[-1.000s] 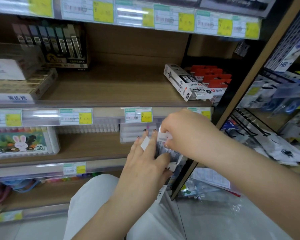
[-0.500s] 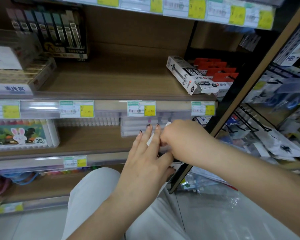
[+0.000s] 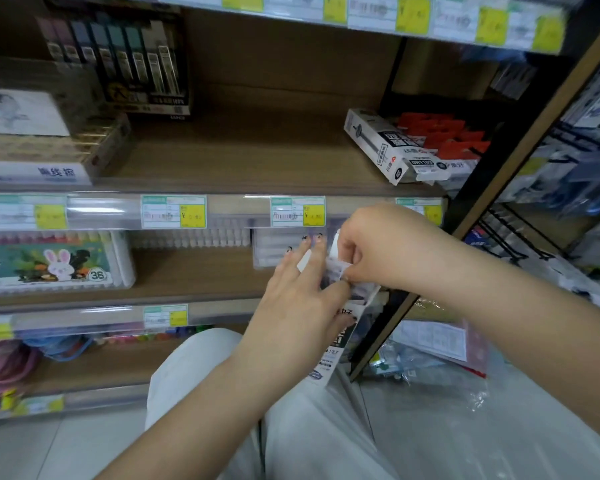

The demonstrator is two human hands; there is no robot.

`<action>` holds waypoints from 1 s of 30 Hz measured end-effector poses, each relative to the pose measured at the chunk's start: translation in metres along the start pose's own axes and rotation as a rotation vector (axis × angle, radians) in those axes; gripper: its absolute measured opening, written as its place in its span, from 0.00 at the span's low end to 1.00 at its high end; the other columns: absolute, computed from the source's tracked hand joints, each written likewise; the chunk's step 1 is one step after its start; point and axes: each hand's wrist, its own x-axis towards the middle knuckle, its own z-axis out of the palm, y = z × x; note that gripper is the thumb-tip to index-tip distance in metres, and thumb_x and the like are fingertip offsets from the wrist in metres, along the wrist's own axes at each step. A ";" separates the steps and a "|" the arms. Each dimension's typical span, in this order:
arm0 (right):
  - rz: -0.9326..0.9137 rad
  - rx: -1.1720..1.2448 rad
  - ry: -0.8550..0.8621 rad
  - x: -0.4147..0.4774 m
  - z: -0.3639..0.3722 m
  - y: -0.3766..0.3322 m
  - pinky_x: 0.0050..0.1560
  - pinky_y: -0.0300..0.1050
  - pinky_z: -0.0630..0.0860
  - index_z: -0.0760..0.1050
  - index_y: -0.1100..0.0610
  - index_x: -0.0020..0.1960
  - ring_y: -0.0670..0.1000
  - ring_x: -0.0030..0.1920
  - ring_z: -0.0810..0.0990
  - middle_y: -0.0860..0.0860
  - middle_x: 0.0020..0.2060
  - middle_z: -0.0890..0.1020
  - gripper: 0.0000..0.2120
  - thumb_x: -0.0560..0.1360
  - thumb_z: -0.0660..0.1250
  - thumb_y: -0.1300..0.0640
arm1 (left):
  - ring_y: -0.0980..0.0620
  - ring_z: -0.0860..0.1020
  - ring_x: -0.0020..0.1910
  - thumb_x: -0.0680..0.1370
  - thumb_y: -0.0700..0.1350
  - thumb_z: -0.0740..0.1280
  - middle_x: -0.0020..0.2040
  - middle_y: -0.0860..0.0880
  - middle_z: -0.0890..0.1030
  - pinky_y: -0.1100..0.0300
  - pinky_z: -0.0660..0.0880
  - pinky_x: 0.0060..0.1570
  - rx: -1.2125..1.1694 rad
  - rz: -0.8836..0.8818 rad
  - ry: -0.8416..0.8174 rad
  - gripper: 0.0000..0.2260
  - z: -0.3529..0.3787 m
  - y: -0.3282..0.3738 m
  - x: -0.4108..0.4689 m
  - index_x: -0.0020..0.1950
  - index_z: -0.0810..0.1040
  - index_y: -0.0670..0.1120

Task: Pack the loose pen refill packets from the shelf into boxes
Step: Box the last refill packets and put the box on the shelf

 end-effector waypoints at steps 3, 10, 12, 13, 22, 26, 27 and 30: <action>0.001 -0.032 -0.030 0.005 -0.002 0.000 0.32 0.38 0.68 0.68 0.50 0.28 0.53 0.38 0.79 0.48 0.32 0.77 0.14 0.70 0.67 0.56 | 0.26 0.71 0.61 0.64 0.42 0.78 0.62 0.28 0.73 0.34 0.69 0.56 -0.018 -0.005 -0.002 0.11 0.001 0.000 0.001 0.41 0.80 0.40; -0.043 -0.082 -0.018 0.014 0.014 -0.010 0.27 0.37 0.60 0.75 0.52 0.37 0.50 0.27 0.67 0.48 0.28 0.68 0.07 0.70 0.64 0.63 | 0.41 0.49 0.76 0.77 0.51 0.64 0.75 0.41 0.57 0.49 0.47 0.72 0.010 -0.014 -0.027 0.15 0.007 -0.005 0.002 0.63 0.74 0.51; -0.051 -0.078 -0.030 0.014 0.017 -0.010 0.27 0.38 0.60 0.75 0.51 0.38 0.51 0.28 0.66 0.48 0.28 0.67 0.08 0.69 0.64 0.64 | 0.42 0.47 0.76 0.78 0.52 0.63 0.75 0.42 0.56 0.50 0.45 0.73 -0.003 -0.023 -0.031 0.16 0.009 -0.005 0.001 0.65 0.72 0.53; -0.050 -0.084 -0.044 0.014 0.016 -0.009 0.27 0.38 0.60 0.74 0.52 0.37 0.51 0.28 0.66 0.48 0.28 0.66 0.08 0.69 0.64 0.64 | 0.43 0.46 0.76 0.78 0.52 0.62 0.76 0.42 0.56 0.50 0.45 0.73 0.000 -0.022 -0.035 0.16 0.009 -0.004 0.002 0.66 0.71 0.53; -0.059 -0.046 -0.108 0.011 0.018 -0.006 0.30 0.40 0.64 0.68 0.54 0.29 0.53 0.32 0.71 0.48 0.26 0.69 0.13 0.70 0.64 0.63 | 0.39 0.49 0.76 0.76 0.48 0.66 0.76 0.40 0.57 0.49 0.48 0.72 -0.042 0.005 -0.023 0.14 0.008 -0.002 -0.002 0.61 0.76 0.48; -0.048 0.114 -0.186 0.006 0.001 -0.006 0.35 0.43 0.75 0.80 0.55 0.35 0.53 0.35 0.79 0.52 0.31 0.82 0.07 0.68 0.66 0.65 | 0.30 0.62 0.70 0.71 0.44 0.73 0.69 0.32 0.66 0.39 0.58 0.67 -0.026 -0.015 0.023 0.11 0.003 -0.007 -0.004 0.51 0.81 0.42; -0.038 0.136 -0.173 0.003 -0.001 -0.007 0.40 0.44 0.79 0.82 0.56 0.41 0.52 0.38 0.81 0.53 0.36 0.84 0.07 0.68 0.67 0.64 | 0.29 0.63 0.69 0.71 0.44 0.73 0.68 0.31 0.67 0.38 0.59 0.67 -0.023 -0.023 0.020 0.11 0.002 -0.007 -0.004 0.51 0.81 0.42; -0.014 0.089 -0.109 0.000 0.001 -0.011 0.43 0.42 0.78 0.83 0.54 0.45 0.51 0.41 0.82 0.51 0.40 0.85 0.08 0.70 0.67 0.62 | 0.27 0.67 0.65 0.67 0.42 0.76 0.65 0.29 0.70 0.34 0.64 0.62 -0.024 -0.026 0.020 0.12 0.002 -0.005 -0.007 0.47 0.81 0.41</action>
